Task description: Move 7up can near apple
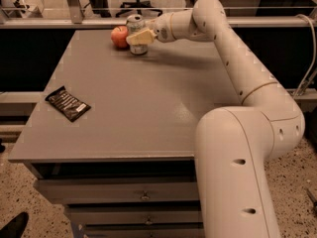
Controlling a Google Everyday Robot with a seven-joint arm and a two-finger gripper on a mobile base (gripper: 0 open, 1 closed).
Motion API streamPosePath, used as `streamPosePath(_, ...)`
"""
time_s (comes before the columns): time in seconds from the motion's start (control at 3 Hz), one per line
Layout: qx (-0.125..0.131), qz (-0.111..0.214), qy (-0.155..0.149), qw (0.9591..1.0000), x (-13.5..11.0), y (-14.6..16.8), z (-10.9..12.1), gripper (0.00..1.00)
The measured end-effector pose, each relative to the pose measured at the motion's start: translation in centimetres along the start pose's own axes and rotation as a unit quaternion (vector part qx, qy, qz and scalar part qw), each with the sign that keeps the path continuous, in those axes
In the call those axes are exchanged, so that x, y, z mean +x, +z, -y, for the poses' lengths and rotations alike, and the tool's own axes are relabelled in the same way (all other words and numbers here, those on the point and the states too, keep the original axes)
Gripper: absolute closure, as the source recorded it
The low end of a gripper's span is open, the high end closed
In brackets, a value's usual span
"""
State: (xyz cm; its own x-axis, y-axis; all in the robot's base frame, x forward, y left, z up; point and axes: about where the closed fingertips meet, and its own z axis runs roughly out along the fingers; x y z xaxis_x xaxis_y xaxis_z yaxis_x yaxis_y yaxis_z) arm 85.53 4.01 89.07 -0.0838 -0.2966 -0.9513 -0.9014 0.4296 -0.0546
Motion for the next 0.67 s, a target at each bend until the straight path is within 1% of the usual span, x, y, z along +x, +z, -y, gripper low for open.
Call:
streamPosePath(0.33,0.006,-0.004,0.002,1.0000,0.5,-0.4,0.5,0.00)
streamPosePath(0.67,0.028,-0.005,-0.009,0.9996,0.1,-3.4,1.6,0.00)
